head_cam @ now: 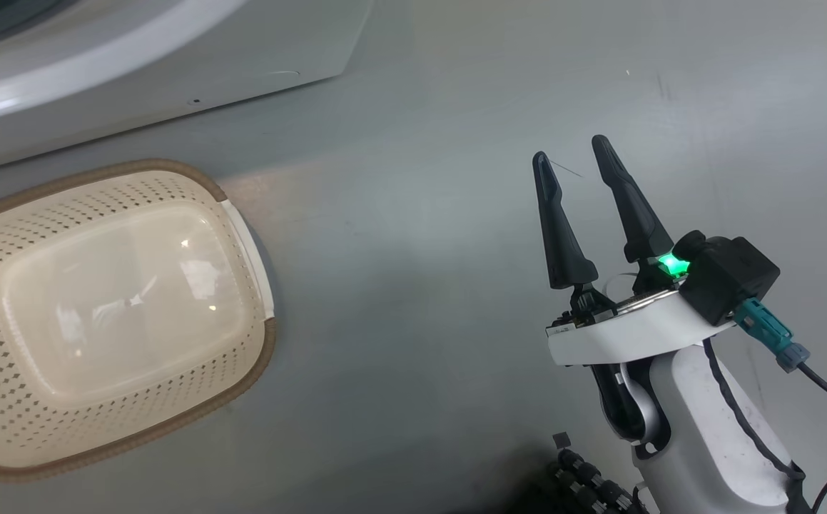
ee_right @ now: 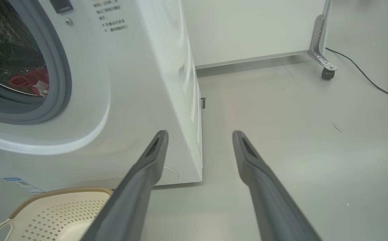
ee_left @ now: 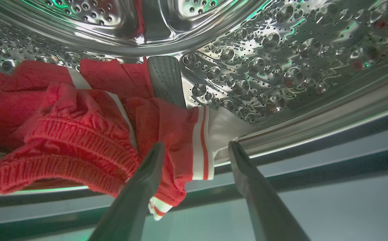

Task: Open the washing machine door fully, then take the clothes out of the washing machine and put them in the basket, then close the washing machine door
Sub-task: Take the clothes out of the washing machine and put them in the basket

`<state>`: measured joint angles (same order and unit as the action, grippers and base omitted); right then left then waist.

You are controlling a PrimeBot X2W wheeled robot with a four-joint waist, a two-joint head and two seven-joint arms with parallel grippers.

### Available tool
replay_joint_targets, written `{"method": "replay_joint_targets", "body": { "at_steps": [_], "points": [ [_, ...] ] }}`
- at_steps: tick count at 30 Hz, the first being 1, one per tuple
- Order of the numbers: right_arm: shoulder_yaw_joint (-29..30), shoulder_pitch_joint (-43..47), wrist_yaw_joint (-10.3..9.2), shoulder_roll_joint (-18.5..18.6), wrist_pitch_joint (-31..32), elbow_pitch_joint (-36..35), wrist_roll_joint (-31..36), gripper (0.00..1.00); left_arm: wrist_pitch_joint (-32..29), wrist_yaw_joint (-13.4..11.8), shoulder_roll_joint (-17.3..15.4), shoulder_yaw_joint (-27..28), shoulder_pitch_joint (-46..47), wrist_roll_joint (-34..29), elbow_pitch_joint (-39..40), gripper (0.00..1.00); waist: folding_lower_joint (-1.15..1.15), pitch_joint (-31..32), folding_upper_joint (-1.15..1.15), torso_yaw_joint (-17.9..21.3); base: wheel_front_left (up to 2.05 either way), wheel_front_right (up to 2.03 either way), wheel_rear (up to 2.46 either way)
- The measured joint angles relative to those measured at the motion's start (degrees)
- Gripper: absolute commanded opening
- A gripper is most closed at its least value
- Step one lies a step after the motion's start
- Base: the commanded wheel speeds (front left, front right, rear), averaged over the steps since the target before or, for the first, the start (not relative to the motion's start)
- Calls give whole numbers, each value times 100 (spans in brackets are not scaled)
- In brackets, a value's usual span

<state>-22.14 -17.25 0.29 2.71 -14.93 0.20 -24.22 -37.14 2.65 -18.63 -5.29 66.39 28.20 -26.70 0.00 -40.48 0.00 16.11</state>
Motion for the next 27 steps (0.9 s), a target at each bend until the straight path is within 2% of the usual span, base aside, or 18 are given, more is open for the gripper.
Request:
{"method": "replay_joint_targets", "body": {
  "at_steps": [12, 19, 20, 21, 22, 23, 24, 27],
  "points": [
    [-201, -192, -98, -9, 0, -58, -159, 100, -570, -135, -401, -108, 537, -267, -452, 100, 0, -437, 0, 465, 0, 0, 0],
    [-242, -231, -102, -9, 0, -58, -201, 100, -744, -242, -517, -202, 692, -479, -632, 99, 0, -503, 0, 559, 0, 0, 0],
    [-244, -234, -102, -9, 0, -58, -201, 100, -748, -260, -524, -200, 709, -481, -643, 64, 0, -508, 0, 564, 0, 0, 0],
    [-245, -238, -103, -9, 0, -58, -201, 100, -748, -294, -525, -201, 727, -483, -651, 36, 0, -512, 0, 567, 0, 0, 0],
    [-245, -238, -103, -9, 0, -58, -201, 100, -748, -294, -525, -201, 727, -483, -651, 36, 0, -512, 0, 567, 0, 0, 0],
    [-245, -248, -103, -9, 0, -58, -201, 100, -758, -296, -526, -212, 750, -487, -670, 27, 0, -517, 0, 570, 0, 0, 0],
    [-245, -263, -104, -9, 0, -57, -201, 100, -769, -296, -526, -218, 770, -487, -687, 0, 0, -520, 0, 572, 0, 0, 0],
    [-245, -308, -129, -9, 0, -56, -201, 100, -769, -311, -525, -221, 829, -487, -720, 0, 0, -530, 0, 572, 0, 0, 0]
  ]
}}
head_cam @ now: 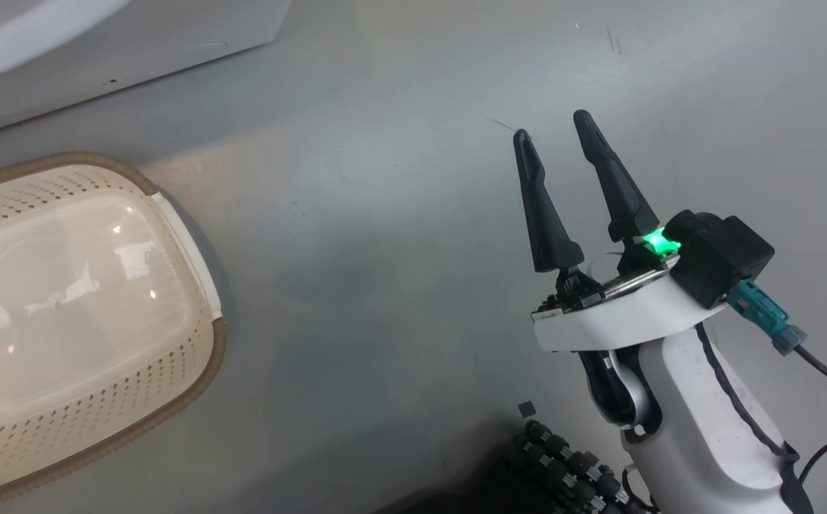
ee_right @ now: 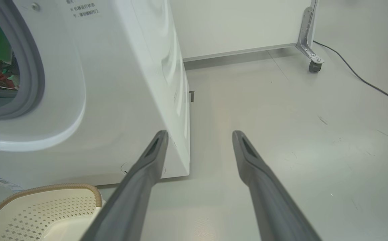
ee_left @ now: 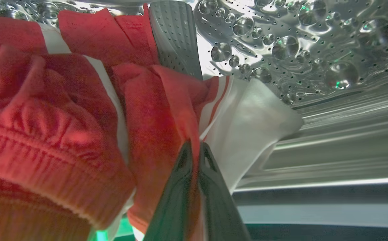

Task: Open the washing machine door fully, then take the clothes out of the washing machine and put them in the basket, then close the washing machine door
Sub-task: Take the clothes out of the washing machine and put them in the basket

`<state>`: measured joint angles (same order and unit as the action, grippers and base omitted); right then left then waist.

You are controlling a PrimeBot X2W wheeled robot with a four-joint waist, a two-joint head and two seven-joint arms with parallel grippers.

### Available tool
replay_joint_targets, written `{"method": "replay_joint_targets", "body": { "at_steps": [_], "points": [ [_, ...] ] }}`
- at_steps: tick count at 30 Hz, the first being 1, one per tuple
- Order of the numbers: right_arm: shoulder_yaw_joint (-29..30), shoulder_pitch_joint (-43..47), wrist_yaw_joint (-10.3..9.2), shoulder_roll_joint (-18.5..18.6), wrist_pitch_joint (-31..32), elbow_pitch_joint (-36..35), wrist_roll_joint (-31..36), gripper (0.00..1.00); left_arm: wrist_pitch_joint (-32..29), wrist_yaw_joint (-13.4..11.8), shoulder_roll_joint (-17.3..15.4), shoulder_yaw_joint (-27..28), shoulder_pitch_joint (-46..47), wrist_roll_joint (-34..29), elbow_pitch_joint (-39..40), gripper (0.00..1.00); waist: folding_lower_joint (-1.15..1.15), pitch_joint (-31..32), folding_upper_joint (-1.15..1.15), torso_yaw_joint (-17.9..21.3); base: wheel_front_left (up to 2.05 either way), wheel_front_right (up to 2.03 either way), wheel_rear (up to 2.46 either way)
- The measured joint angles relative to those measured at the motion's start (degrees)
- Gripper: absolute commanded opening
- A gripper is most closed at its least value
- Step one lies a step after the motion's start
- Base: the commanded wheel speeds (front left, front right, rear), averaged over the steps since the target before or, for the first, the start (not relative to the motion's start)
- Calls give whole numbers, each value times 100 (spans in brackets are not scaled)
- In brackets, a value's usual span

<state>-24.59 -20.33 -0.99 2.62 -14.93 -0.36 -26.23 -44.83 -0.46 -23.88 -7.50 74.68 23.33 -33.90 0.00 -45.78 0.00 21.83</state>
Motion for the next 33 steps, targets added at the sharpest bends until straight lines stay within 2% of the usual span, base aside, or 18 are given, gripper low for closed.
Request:
{"method": "replay_joint_targets", "body": {
  "at_steps": [9, 16, 25, 33],
  "points": [
    [59, -64, -32, 0, 0, 13, 1, 100, 214, 34, 204, 1, 104, 38, -15, 0, 0, 9, 0, -72, 0, 0, 0],
    [147, -95, -66, 2, 0, 53, 80, 100, 639, 233, 391, 24, 104, 244, 74, 0, 0, 65, 0, -220, 0, 0, 0],
    [264, -153, -58, 3, 0, 154, 333, 100, 1629, 485, 581, 56, -63, 322, 358, 0, 0, 217, 0, -415, 0, 0, 0],
    [400, -144, 2, 9, 0, 260, 582, 100, 2651, 594, 935, 56, -587, 434, 699, 0, 0, 422, 0, -674, 0, 0, 0]
  ]
}}
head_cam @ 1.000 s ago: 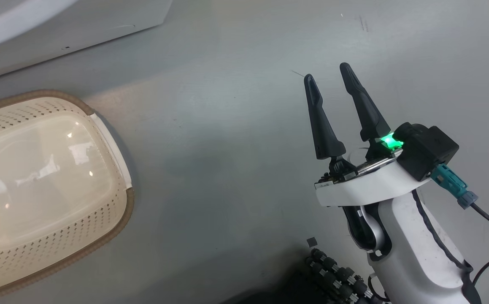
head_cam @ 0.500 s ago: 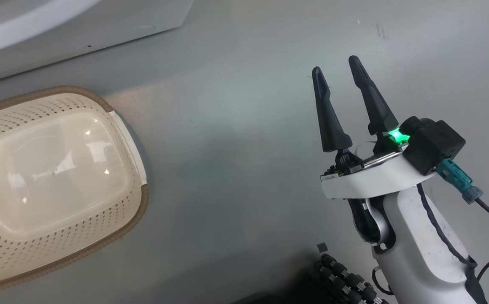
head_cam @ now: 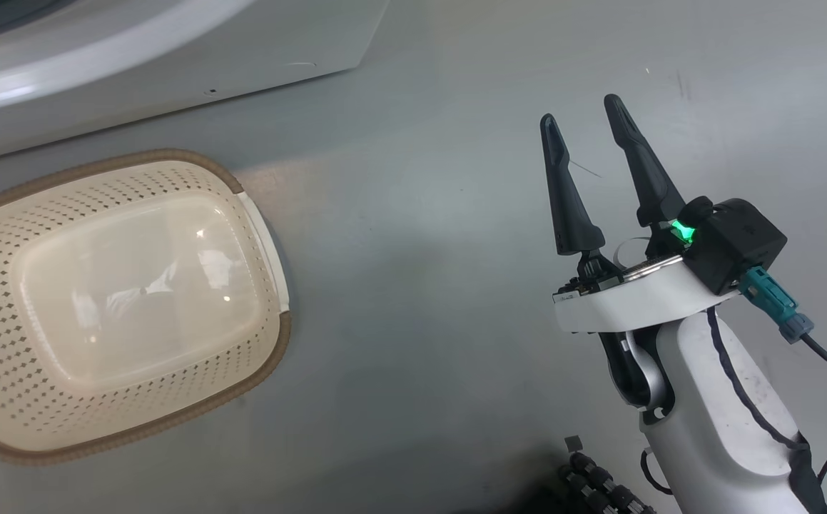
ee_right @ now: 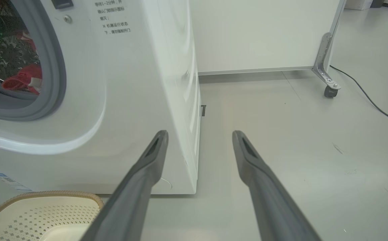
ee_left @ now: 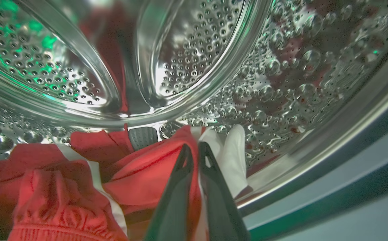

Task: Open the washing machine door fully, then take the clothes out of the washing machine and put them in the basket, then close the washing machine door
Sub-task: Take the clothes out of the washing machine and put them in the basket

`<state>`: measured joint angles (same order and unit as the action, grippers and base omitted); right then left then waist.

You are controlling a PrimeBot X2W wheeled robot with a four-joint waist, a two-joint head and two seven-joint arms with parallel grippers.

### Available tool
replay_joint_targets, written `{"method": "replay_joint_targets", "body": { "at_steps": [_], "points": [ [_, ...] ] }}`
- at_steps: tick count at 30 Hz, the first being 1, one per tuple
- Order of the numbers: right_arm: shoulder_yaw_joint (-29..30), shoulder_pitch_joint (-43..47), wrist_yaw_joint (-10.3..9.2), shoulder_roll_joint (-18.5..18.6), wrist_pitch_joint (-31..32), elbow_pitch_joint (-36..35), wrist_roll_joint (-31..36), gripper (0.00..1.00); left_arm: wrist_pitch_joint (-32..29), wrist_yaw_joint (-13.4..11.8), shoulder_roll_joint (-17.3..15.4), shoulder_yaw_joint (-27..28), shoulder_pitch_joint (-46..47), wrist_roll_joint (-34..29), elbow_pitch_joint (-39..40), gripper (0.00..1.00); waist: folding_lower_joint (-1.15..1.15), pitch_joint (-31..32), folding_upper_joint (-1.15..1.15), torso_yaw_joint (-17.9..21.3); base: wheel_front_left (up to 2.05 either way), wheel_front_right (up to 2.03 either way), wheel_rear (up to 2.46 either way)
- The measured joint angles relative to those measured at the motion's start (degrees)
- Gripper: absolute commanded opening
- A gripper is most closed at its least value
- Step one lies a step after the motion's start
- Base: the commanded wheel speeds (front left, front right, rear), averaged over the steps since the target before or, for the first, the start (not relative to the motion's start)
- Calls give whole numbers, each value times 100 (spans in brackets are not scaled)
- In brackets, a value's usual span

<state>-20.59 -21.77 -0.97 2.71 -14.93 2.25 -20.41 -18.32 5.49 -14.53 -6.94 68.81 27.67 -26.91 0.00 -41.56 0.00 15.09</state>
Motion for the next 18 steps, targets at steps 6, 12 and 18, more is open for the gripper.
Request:
{"method": "replay_joint_targets", "body": {
  "at_steps": [6, 12, 18],
  "points": [
    [24, 59, 90, 3, 0, 121, 125, 100, 893, 34, 149, 54, -448, -4, 246, 0, 0, 213, 0, -212, 0, 0, 0],
    [76, 198, 143, 9, 0, 198, 248, 100, 1681, 34, 326, 63, -1063, -82, 415, 0, 0, 481, 0, -398, 0, 0, 0],
    [155, 388, 160, 11, 0, 303, 342, 100, 2366, 30, 508, 77, -1607, -133, 666, 0, 0, 767, 0, -574, 0, 0, 0]
  ]
}}
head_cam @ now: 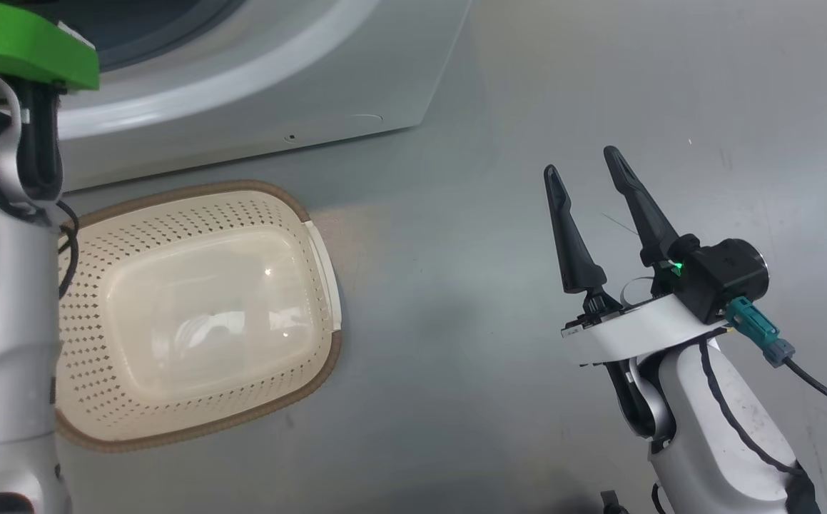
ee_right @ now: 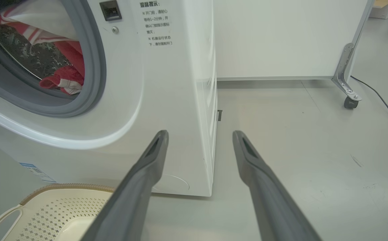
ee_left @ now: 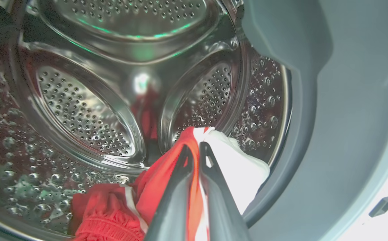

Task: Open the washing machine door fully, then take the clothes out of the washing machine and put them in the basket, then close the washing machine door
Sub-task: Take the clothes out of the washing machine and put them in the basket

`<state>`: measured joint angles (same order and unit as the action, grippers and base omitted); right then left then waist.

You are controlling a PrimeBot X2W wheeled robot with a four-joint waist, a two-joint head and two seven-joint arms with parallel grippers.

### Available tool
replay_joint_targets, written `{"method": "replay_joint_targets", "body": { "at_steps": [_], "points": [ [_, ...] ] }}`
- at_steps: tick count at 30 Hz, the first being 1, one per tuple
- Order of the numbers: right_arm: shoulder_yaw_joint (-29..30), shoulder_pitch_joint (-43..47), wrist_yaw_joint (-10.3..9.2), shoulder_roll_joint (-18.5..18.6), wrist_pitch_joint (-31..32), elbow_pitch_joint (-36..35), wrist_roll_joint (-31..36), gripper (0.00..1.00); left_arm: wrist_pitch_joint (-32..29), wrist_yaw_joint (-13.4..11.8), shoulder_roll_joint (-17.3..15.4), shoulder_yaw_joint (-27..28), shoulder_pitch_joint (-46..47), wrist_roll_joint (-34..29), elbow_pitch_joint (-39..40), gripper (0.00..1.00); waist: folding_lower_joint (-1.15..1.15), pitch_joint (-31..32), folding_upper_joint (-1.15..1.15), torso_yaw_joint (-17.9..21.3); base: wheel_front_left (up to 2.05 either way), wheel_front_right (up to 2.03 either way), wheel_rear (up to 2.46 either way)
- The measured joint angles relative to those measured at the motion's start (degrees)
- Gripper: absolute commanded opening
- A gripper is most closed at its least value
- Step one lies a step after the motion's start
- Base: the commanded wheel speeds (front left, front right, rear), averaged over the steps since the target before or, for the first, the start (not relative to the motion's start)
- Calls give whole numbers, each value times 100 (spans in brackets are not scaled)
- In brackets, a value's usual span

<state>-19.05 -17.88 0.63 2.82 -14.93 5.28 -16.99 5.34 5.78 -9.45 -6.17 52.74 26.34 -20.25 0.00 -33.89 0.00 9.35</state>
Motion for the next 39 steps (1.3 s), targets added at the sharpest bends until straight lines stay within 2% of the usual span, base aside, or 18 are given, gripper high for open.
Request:
{"method": "replay_joint_targets", "body": {
  "at_steps": [9, 15, 26, 39],
  "points": [
    [142, 266, 46, 1, 0, 36, 75, 100, 838, -154, 179, 30, -761, -125, 497, 0, 0, 429, 0, -229, 0, 0, 0],
    [243, 388, 48, 1, 0, 46, 157, 100, 889, -254, 371, 29, -1247, -143, 869, 0, 0, 653, 0, -398, 0, 0, 0],
    [336, 703, 108, 1, 0, 125, 200, 100, 911, -446, 475, -134, -2245, -634, 1569, 0, 0, 1180, 0, -676, 0, 0, 0],
    [498, 1031, 109, -1, 0, 157, 222, 100, 911, -556, 594, -207, -2976, -678, 2343, 0, 0, 1640, 0, -1021, 0, 0, 0]
  ]
}}
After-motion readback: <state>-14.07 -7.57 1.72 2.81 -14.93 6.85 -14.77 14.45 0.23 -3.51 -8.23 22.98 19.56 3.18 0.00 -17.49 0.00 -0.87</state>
